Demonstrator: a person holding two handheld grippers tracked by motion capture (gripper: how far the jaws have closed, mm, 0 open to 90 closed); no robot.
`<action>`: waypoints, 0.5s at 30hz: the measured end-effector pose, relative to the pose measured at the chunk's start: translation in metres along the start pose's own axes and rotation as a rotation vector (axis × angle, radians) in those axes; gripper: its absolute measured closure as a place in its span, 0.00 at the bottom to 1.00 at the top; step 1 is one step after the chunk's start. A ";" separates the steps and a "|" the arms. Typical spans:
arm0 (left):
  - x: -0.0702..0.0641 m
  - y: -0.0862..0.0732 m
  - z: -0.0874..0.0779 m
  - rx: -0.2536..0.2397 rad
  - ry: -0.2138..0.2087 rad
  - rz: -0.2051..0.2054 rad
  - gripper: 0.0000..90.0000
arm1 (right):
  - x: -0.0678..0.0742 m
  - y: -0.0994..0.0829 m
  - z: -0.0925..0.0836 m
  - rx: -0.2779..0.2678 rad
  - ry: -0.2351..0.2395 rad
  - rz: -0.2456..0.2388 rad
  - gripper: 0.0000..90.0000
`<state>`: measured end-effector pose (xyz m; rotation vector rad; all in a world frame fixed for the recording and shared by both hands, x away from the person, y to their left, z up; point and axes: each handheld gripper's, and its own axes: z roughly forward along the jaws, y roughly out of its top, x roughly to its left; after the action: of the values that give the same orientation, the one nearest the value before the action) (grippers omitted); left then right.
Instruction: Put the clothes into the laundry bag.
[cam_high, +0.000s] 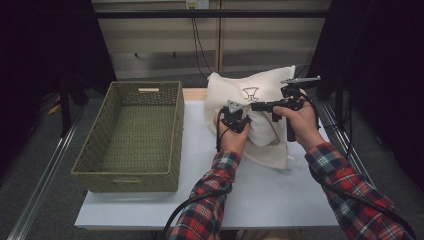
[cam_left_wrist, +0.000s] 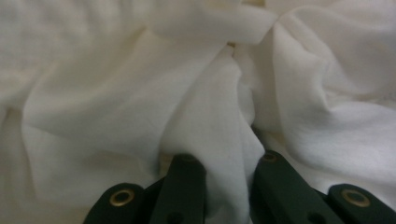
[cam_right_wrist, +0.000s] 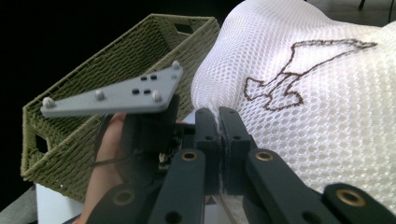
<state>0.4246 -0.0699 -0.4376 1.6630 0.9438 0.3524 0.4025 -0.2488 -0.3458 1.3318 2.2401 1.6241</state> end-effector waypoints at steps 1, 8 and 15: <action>0.000 0.001 0.001 -0.010 -0.001 0.002 0.96 | 0.000 0.000 -0.001 -0.004 -0.005 0.000 0.98; 0.005 -0.015 0.008 0.027 -0.031 -0.026 0.90 | -0.002 -0.005 0.001 0.019 -0.026 -0.011 0.98; 0.009 -0.020 -0.011 0.124 -0.048 -0.023 0.68 | -0.001 -0.017 0.013 0.042 -0.053 -0.040 0.97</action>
<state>0.4150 -0.0544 -0.4547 1.7645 0.9642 0.2408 0.4000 -0.2412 -0.3657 1.3151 2.2676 1.5186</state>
